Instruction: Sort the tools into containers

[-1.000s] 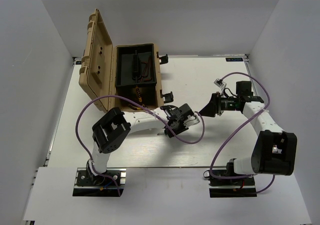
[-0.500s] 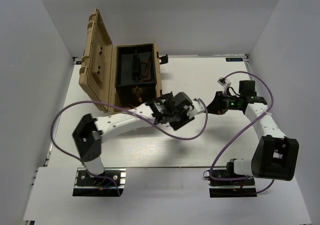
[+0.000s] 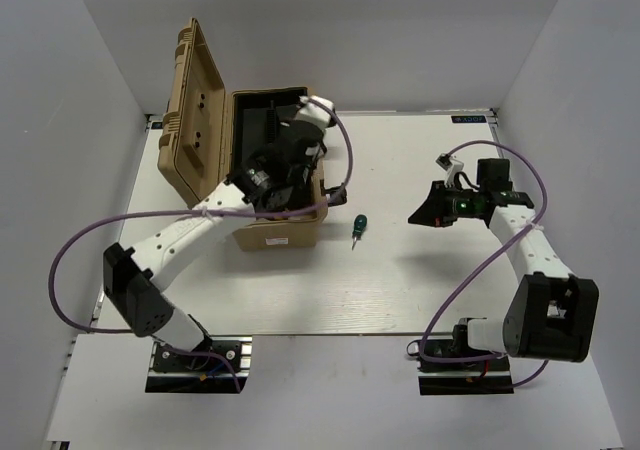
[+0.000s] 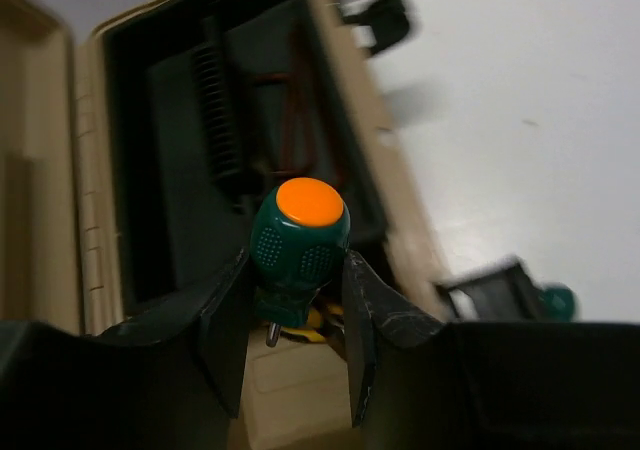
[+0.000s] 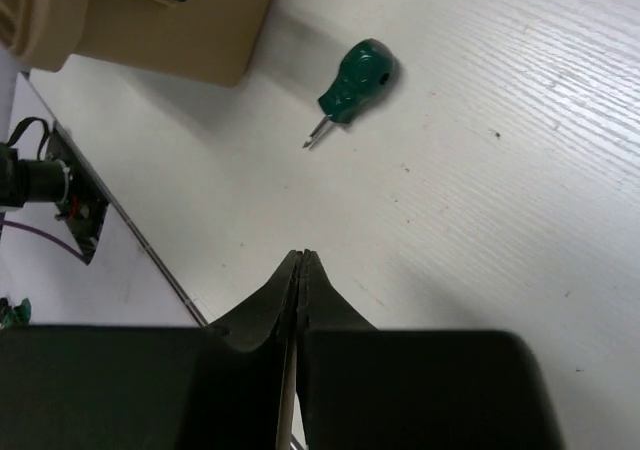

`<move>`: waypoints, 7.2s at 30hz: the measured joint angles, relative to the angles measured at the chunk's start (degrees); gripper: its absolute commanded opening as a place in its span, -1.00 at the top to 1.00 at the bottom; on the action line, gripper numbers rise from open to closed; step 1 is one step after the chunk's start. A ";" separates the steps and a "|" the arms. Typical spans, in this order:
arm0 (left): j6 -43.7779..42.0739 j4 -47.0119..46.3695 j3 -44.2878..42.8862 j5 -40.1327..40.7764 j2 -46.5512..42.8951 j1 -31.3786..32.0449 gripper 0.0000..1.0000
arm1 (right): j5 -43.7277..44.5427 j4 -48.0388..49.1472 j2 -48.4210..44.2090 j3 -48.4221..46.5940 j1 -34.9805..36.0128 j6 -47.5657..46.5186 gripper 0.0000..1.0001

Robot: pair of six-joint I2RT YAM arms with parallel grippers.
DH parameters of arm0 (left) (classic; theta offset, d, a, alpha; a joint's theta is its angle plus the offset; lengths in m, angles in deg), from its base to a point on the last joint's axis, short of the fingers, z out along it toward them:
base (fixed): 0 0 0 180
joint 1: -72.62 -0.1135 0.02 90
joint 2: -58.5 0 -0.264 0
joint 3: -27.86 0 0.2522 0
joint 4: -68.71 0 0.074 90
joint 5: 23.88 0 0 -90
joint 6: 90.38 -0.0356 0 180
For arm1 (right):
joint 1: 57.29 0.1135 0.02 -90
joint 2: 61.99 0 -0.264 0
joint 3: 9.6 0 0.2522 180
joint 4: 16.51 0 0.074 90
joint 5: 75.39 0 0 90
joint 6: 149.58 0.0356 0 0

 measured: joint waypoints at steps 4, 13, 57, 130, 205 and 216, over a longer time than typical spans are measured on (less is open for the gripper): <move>2.47 0.02 -6.16 3.63 7.93 -8.39 1.00 | 4.15 -1.31 4.55 -3.43 1.62 -0.17 0.81; 4.70 2.51 -17.49 4.22 24.09 -18.69 1.00 | 11.39 -2.49 7.41 -5.05 6.99 -0.96 0.41; 3.48 -22.64 38.60 -35.04 -34.03 -18.78 -0.55 | 42.21 13.16 33.55 -16.68 32.17 25.44 -0.20; -1.66 -29.90 46.51 -33.00 -51.76 -20.33 -0.23 | 33.55 30.80 63.89 -76.98 44.78 5.70 -0.02; 5.55 -5.75 0.76 1.07 -21.94 -42.38 -0.48 | 24.37 1.90 -9.05 7.78 21.00 -4.76 1.00; 19.28 1.51 7.34 -26.95 -20.50 -56.76 -0.45 | 21.44 3.32 -12.26 8.94 18.62 -3.76 1.00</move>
